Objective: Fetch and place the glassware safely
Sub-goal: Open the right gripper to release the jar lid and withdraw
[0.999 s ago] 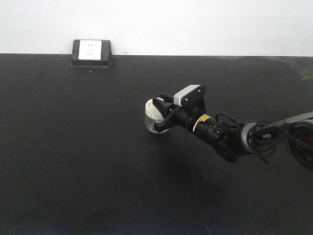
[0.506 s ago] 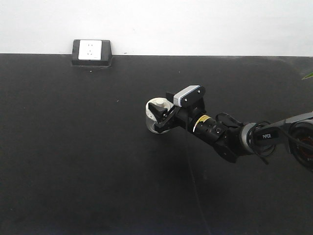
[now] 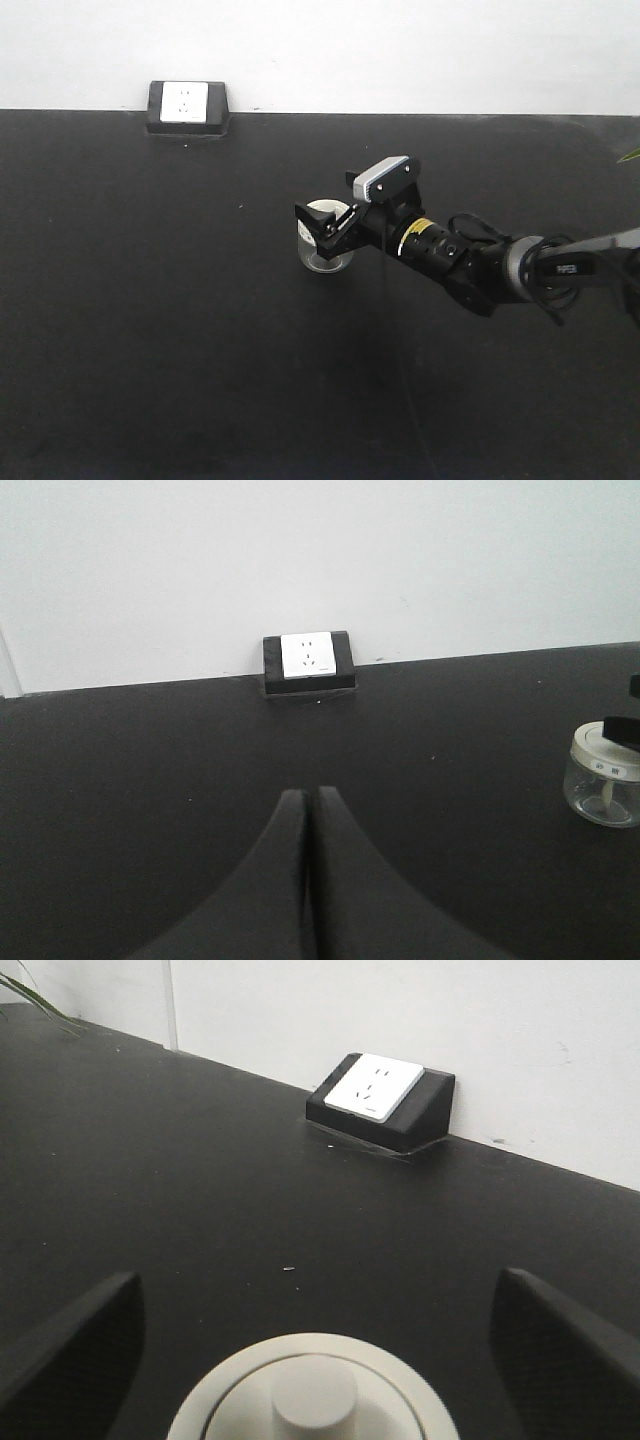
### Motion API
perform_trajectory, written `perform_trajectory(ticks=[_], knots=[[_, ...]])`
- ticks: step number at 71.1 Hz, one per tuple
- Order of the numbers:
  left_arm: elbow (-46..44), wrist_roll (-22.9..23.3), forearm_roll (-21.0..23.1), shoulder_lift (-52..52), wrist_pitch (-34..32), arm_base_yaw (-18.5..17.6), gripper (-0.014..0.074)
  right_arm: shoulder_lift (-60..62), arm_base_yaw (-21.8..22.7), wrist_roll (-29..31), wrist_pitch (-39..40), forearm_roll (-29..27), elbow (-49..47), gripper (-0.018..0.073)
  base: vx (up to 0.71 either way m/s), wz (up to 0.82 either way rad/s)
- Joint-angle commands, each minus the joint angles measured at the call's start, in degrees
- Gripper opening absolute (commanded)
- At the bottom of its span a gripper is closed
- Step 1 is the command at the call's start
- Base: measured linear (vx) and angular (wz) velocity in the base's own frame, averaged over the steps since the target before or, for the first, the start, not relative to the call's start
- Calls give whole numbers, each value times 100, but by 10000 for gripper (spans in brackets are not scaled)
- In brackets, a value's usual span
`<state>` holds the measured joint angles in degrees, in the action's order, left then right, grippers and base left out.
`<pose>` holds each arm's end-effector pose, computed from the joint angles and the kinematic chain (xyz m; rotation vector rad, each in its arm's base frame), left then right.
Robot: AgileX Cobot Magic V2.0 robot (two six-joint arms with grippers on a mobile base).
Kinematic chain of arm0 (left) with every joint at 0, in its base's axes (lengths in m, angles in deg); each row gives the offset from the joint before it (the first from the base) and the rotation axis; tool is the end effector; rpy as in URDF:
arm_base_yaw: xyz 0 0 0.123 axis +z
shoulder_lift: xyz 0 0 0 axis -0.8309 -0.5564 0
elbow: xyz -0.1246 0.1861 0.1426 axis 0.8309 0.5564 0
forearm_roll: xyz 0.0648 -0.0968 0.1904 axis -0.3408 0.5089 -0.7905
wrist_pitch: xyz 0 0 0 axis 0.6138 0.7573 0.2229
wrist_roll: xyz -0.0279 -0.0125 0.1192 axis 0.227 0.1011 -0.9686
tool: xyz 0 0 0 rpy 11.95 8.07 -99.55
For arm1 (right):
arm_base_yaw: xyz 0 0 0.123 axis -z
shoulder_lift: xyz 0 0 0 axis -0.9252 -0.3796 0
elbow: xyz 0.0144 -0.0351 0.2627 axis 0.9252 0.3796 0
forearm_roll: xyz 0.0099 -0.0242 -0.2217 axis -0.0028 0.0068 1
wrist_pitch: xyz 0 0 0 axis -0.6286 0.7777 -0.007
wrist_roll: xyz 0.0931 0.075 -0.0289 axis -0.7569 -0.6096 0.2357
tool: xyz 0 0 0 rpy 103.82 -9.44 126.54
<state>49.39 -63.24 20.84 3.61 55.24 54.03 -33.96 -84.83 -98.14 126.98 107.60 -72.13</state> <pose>0.1074 -0.0038 0.2865 0.0757 1.6825 0.0139 0.4104 0.1824 0.1493 -0.6554 1.5669 0.5336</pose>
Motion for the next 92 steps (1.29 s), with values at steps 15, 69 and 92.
perform_trajectory(ticks=[15,69,92], knots=[[-143,27,19,-51,-409,15,-7,1700,27,-172,-1079,-121,912,564,0,0],[-143,27,19,-51,-409,15,-7,6073,27,1785,-3666,-3384,3213,-13,0,0],[-143,27,19,-51,-409,15,-7,7655,299,1828,-5049,-3459,3213,-3,0,0]])
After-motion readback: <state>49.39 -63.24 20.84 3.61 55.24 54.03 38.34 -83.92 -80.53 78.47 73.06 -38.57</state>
